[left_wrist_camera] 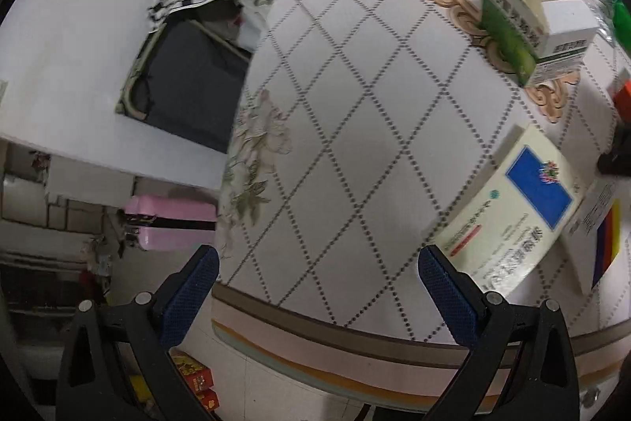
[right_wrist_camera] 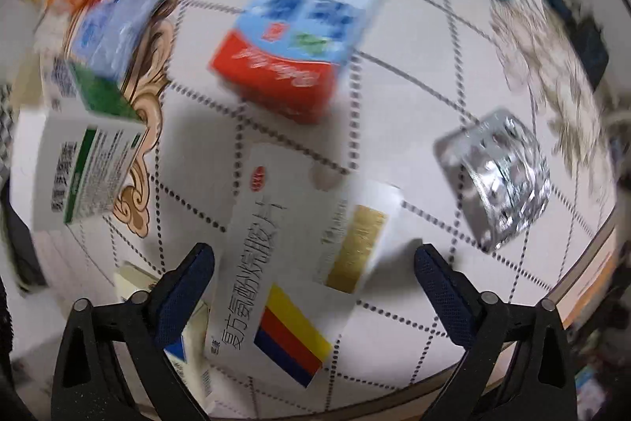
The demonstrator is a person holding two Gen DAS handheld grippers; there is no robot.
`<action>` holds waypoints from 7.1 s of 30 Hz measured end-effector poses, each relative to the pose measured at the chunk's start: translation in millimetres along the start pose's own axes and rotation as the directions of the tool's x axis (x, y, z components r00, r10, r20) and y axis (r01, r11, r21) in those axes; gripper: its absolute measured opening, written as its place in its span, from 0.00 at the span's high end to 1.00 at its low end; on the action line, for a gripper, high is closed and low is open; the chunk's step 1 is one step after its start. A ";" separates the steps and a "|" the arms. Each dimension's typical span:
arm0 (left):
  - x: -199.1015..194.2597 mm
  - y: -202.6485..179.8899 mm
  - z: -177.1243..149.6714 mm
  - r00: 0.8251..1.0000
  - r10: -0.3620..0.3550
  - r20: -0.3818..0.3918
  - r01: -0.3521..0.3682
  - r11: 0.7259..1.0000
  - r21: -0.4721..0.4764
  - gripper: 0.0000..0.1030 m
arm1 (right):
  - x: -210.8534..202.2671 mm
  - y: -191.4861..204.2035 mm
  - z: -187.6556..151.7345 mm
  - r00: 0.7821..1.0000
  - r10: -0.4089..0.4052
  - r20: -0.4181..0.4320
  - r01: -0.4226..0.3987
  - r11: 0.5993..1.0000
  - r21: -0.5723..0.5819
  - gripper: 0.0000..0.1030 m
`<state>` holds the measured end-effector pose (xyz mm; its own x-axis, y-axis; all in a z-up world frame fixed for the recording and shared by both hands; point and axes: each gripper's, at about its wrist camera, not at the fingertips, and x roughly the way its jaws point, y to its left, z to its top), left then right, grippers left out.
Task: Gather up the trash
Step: 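Grasp the white-red-yellow medicine box with the right tool while the left tool grasps the cream medicine box, then lift both held medicine boxes and carry them over the trash bin, then open both tools to drop the medicine boxes into the bin, then move both tools back over the table, then grasp the green-blue snack bag with the right tool while the left tool grasps the white torn box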
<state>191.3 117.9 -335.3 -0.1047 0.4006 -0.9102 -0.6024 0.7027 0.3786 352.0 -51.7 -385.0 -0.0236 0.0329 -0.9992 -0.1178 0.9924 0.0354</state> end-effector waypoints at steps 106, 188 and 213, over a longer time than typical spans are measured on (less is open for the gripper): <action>181.3 -47.6 -275.9 0.708 -0.649 -0.280 0.615 0.761 -0.208 0.27 | 124.8 -182.5 -331.1 0.957 0.220 -0.188 -0.243 0.964 -0.110 0.22; 0.8 -97.0 174.2 0.942 -0.315 -0.113 0.275 0.921 -0.275 0.00 | -19.3 -12.1 233.6 0.971 -0.230 0.059 0.192 0.614 -0.766 0.00; -34.6 -68.6 154.1 0.934 -0.357 0.003 0.348 0.909 -0.230 0.99 | -65.9 -30.3 234.5 0.994 0.108 -0.028 -0.106 0.843 -0.527 0.31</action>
<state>358.2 146.4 -303.9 0.1199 0.1255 -0.9848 -0.7662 0.6425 -0.0115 589.9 -56.2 -324.8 -0.0635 0.1361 -0.9887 -0.6202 0.7707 0.1460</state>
